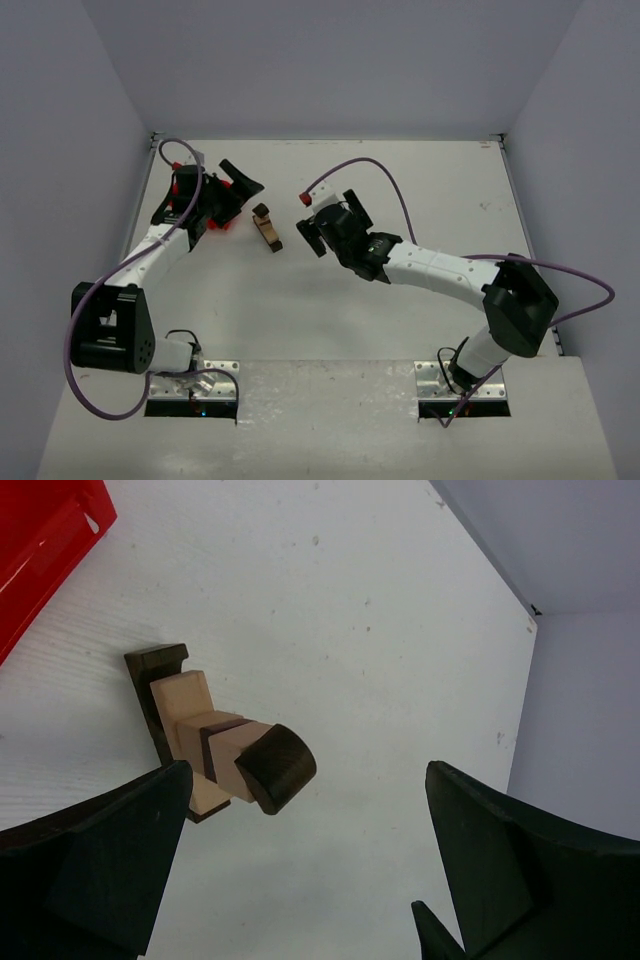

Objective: Build the wood block tower

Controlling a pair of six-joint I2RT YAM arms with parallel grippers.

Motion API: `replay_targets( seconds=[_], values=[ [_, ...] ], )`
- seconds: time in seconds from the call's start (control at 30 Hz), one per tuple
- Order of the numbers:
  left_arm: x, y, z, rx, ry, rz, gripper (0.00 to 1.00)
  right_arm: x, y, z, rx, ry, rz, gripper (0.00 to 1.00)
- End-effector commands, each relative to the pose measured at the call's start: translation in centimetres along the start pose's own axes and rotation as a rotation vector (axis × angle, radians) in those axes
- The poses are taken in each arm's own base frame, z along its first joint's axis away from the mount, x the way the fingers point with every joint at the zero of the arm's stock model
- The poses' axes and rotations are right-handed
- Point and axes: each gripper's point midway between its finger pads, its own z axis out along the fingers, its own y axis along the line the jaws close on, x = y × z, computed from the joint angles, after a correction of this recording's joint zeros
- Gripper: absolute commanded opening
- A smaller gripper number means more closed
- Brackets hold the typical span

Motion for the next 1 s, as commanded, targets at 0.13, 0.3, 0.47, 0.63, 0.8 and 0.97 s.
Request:
replay_targets(
  seconds=[0.13,0.3,0.47,0.63,0.8,0.97],
  values=[
    [-1.1,0.4,-2.2,-0.042,-0.107,0.005,1.0,-4.9,4.6,0.2,-0.261,-0.104,-0.004,0.99],
    [-2.9,3.3,-3.6,-0.215,-0.229,-0.033,1.0,-7.6,6.7,1.9,-0.302,-0.127,0.069,0.99],
    [-5.2,7.0,-6.5,-0.424,-0.39,-0.094,1.0,-9.5,9.3,3.9,-0.355,-0.103,0.156,0.99],
    [-5.8,7.8,-8.0,-0.462,-0.459,-0.116,1.0,-11.7,10.3,6.0,-0.336,-0.107,0.204,0.98],
    [-5.9,8.0,-8.6,-0.463,-0.483,-0.117,1.0,-12.0,11.5,8.6,-0.31,-0.099,0.206,0.81],
    [-5.9,8.0,-8.6,-0.46,-0.486,-0.116,1.0,-12.5,12.1,10.0,-0.308,-0.093,0.185,0.71]
  ],
)
